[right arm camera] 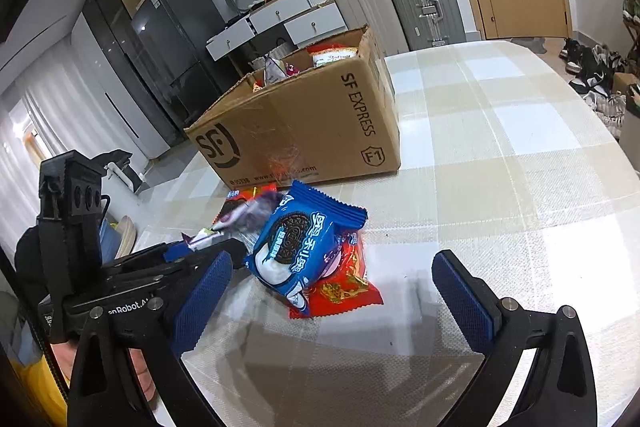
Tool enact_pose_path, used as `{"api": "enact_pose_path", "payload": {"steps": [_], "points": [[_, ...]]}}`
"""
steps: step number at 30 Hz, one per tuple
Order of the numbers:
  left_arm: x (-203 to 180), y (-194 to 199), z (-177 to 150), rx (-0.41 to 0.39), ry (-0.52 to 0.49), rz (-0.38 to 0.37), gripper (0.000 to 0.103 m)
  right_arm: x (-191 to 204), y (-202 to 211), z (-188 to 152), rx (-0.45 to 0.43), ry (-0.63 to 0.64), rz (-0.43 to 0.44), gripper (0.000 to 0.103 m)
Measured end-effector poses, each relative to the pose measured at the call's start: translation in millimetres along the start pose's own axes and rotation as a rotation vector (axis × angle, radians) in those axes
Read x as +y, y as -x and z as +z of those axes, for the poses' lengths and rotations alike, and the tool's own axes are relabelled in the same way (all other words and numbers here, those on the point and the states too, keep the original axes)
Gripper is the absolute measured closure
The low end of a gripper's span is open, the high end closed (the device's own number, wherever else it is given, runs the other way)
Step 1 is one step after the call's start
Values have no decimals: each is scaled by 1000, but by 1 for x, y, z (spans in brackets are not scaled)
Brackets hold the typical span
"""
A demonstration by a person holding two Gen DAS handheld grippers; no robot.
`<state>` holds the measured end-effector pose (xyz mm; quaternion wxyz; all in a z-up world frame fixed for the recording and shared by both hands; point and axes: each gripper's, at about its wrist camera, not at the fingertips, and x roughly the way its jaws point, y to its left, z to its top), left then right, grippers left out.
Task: Organize snacks
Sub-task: 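Grasp the purple candy bag with the left tool while the right tool grasps the blue Oreo pack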
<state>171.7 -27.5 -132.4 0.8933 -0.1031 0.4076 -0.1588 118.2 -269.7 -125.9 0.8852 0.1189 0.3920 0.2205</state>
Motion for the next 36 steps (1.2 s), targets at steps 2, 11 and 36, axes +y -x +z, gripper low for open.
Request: {"api": "enact_pose_path", "payload": {"steps": [2,11,36], "points": [[1,-4,3,5,2,-20,63,1,-1,-1,2,3,-1,1],[10,1,5,-7,33,-58,70,6,8,-4,-9,0,-4,1],[56,124,-54,-144,80,-30,72,36,-14,16,115,30,-146,1]]}}
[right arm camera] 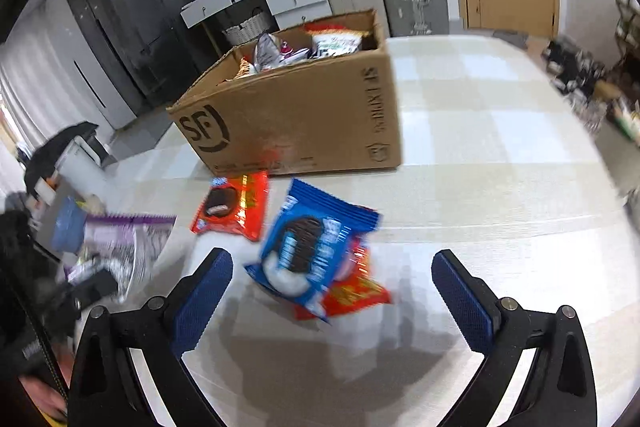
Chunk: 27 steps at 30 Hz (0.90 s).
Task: Organize snacks
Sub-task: 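Grasp the purple candy bag with the left tool while the right tool grasps the blue Oreo pack, then lift the purple candy bag and blue Oreo pack and carry them over the box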
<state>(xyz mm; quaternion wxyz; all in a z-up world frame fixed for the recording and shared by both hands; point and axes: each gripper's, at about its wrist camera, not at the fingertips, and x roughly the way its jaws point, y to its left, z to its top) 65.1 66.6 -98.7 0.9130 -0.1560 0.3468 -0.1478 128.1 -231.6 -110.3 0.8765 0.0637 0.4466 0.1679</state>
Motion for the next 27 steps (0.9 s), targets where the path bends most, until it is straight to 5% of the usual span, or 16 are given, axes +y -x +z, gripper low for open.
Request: {"api": "enact_pose_path", "payload": {"steps": [4,6,16,27], "points": [[12,15,-7,-17,15,9,72,17,-21,7,38,43,-32,7],[15,21,-9,-25,12,24,72,25,-32,10,63,75,-74,24],[16,40,-14,-48,15,28,72,23,-41,6,80,62,-91,54],[5,43,-15,-40,-2,39,72,5,-26,-4,66,11,23,57]]}}
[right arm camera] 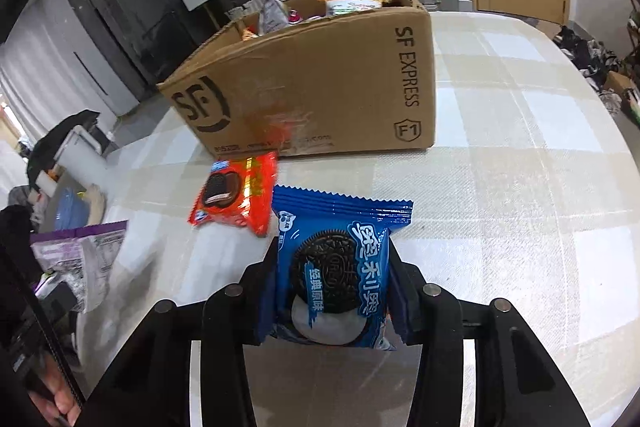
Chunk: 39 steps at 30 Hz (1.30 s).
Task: Organize snacks
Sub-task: 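Lift the purple candy bag and blue Oreo pack and carry them over the box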
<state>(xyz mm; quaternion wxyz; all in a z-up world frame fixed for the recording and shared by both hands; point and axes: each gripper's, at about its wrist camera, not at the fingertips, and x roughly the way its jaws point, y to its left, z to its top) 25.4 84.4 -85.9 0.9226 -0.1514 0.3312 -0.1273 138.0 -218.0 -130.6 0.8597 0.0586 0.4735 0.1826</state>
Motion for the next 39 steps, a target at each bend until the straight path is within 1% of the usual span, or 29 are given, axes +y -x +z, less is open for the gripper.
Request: {"api": "enact_pose_path", "payload": {"steps": [7,11,20,23,25,28,35,39], "points": [[-12,2,2,2,-22,7,72,-4,28,-5,-51,3,31,57],[-19,5,4,0,-33,14,72,-1,56,-9,-100,21,86,57],[-42,21,7,-22,-74,23,72,19,119,-16,-190,51,222,57],[-48,28,6,-30,-82,26,72,23,138,-22,-208,51,264,57],[-47,32,5,-29,-68,24,72,27,146,-27,-213,50,286,57],[-49,39,2,-33,-64,34,72,28,155,-39,-207,56,299,57],[-60,60,-1,-58,-77,42,72,26,161,-71,-186,51,307,57],[-67,71,4,-71,-89,51,72,29,177,-75,-214,70,301,57]]}}
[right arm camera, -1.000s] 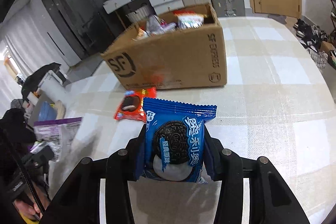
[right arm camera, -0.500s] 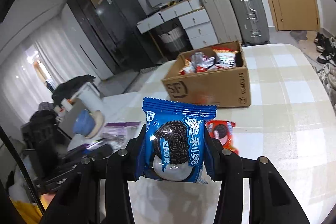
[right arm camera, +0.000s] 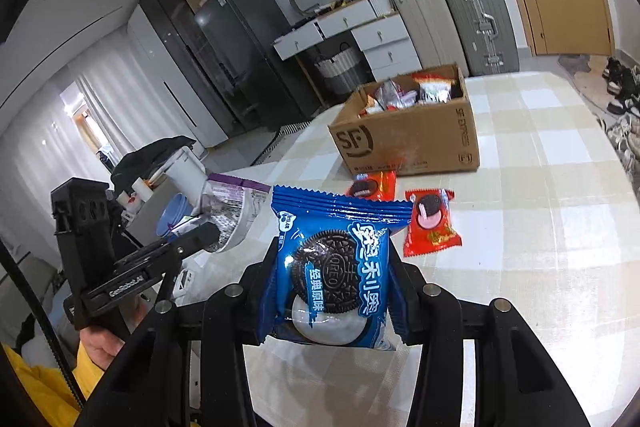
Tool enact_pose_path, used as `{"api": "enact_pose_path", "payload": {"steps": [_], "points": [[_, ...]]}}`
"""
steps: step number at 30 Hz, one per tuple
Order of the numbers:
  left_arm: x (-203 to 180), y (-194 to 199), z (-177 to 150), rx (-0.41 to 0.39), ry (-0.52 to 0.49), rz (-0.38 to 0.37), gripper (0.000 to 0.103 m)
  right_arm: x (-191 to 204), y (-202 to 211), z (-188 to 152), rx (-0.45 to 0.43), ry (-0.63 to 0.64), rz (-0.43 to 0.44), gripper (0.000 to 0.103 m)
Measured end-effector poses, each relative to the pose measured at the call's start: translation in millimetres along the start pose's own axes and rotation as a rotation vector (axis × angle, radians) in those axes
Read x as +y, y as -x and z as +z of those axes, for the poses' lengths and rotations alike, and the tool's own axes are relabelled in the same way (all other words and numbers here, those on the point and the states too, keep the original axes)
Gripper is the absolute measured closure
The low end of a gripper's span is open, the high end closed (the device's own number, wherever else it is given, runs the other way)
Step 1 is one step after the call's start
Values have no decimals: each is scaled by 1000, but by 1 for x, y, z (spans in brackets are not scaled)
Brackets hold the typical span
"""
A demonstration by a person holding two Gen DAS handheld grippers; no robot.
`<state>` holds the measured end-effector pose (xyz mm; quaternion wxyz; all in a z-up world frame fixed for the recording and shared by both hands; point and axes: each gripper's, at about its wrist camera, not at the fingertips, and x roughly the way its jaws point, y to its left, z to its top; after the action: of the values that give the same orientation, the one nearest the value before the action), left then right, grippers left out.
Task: Organize snacks
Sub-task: 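Lift the purple candy bag and blue Oreo pack and carry them over the box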
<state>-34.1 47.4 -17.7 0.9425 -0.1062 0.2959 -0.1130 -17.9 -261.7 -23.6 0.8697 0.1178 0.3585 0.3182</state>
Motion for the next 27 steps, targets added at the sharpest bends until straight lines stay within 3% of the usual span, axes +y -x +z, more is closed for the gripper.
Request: {"api": "enact_pose_path", "payload": {"steps": [15,20,24,27], "points": [[-7,45,83,-75,24,-67,72,55,72,90,-182,192,7,57],[-9,50,123,-90,4,-77,72,70,79,134,-218,237,11,57],[-13,41,159,-96,4,-92,72,76,75,170,-216,243,49,57],[-11,27,186,-84,13,-97,72,80,65,202,-218,268,27,57]]}}
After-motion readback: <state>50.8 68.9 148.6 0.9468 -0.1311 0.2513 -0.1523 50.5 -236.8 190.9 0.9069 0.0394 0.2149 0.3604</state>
